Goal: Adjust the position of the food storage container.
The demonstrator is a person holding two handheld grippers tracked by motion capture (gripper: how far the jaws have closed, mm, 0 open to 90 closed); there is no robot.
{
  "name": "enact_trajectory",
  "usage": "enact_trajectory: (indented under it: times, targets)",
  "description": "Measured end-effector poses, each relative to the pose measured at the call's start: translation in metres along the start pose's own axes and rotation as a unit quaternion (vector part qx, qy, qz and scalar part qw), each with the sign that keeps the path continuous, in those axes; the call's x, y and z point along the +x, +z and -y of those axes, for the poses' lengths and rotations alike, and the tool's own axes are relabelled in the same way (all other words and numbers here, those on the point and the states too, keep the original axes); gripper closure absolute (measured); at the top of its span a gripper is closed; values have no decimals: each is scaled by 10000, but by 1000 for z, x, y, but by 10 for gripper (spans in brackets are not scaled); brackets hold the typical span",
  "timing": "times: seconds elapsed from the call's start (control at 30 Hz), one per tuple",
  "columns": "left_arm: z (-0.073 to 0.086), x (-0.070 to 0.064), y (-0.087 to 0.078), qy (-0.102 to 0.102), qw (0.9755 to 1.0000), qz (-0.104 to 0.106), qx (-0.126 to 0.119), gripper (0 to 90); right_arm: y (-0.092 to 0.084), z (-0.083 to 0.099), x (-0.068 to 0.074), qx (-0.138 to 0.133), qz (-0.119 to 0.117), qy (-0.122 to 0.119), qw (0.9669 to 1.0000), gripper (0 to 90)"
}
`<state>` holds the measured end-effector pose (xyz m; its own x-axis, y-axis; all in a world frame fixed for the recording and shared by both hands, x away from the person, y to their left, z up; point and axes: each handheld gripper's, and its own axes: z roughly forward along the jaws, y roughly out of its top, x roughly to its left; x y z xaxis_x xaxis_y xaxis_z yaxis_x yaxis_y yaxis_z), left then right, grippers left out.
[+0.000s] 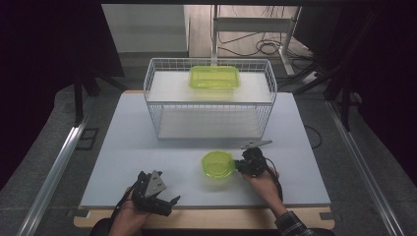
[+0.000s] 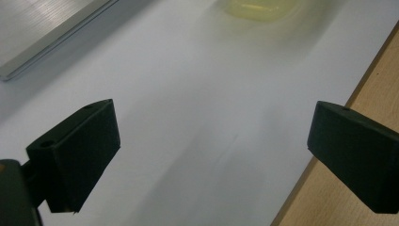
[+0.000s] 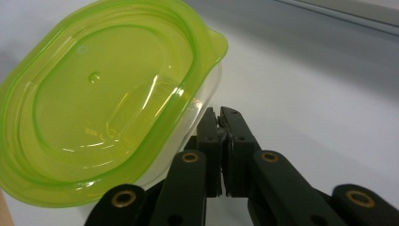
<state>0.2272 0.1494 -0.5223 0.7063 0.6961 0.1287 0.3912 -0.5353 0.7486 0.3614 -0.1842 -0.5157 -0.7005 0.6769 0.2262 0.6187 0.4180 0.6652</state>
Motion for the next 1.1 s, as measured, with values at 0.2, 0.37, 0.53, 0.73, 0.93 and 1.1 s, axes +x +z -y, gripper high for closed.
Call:
enact_trajectory:
  times: [0.2,0.37,0.53,0.73,0.93,1.1]
  targets:
    - [0,0,0,11,10000,-5,-2,29,15,-5,10,37,-164,-70,9998,869]
    - [0,0,0,14,10000,-9,-5,29,19,-9,13,18,-132,-177,9998,859]
    - [0,0,-1,39,10000,-2,7,30,6,-8,7,-13,222,-345,9992,811]
    - [0,0,-1,44,10000,14,5,30,-13,-4,4,-29,580,-524,9969,630]
    - [0,1,-1,-46,9999,79,-59,29,-25,-2,7,-209,675,-704,9950,469]
    - [1,3,-2,-137,9998,105,-95,29,-34,2,7,-379,659,-750,9943,313]
